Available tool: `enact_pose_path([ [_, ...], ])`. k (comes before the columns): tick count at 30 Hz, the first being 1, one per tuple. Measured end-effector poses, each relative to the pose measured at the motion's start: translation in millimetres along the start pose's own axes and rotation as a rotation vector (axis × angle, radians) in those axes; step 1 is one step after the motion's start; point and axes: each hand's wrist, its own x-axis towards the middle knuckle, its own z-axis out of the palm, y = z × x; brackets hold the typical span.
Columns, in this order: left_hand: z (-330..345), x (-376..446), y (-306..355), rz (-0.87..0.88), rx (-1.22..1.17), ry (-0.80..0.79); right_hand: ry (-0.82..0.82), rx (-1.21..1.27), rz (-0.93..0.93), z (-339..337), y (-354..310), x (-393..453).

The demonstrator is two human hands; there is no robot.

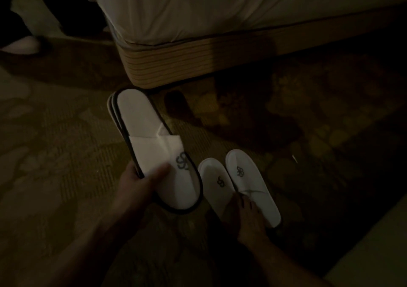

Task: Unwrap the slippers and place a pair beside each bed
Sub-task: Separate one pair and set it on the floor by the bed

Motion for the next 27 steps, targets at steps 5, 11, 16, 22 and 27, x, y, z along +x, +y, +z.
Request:
enact_pose_path([
  [5,-3.3,-0.9,-6.3,-0.028,0.034,0.021,-0.018,-0.090,0.015,3.4,6.1,1.3],
  [11,-2.0,0.7,-9.1,-0.020,0.026,-0.001,0.004,-0.057,0.050,12.6,17.2,5.6],
  [16,-2.8,-1.8,-13.5,-0.041,0.046,-0.005,-0.011,-0.089,0.041,10.1,16.9,5.4],
  [22,-5.9,-2.1,-13.8,-0.019,0.049,0.008,0.045,-0.036,0.027,16.0,15.8,4.8],
  [27,-5.9,-3.3,-14.6,-0.018,0.045,-0.004,0.033,-0.047,0.030,18.5,15.6,2.2],
])
